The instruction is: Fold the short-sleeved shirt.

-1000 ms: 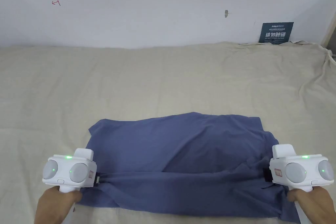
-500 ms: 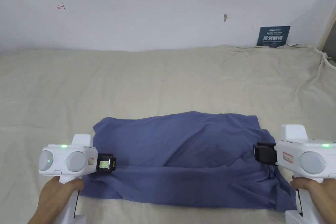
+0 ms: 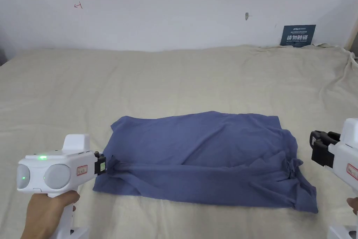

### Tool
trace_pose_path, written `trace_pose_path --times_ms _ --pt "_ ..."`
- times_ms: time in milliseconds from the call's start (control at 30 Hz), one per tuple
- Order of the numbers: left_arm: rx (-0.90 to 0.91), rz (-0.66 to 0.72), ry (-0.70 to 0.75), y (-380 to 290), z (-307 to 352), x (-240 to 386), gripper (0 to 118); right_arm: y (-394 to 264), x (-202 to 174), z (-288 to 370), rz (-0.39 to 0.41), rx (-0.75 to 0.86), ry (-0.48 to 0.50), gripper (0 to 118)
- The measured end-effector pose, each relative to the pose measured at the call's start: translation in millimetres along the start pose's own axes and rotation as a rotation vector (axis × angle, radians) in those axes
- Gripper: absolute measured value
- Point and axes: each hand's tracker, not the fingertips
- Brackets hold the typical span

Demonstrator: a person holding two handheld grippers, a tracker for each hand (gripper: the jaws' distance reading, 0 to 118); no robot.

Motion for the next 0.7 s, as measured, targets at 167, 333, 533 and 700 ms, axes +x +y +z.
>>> trace_pose_path --times_ms 167,333,533,700 --pt "-0.061 -0.005 0.010 -12 -1 -6 0 -13 1 11 0.022 -0.015 -0.018 1" --pt "-0.141 -0.010 0.032 -21 -30 -14 0 -28 9 11 -0.014 -0.049 -0.018 1" --pt "-0.259 0.020 0.038 -23 -83 -18 0 -39 16 4 -0.040 -0.091 -0.041 1" --pt "-0.362 0.054 0.070 -23 -117 -25 70 -43 22 -2 -0.048 -0.119 -0.050 1"
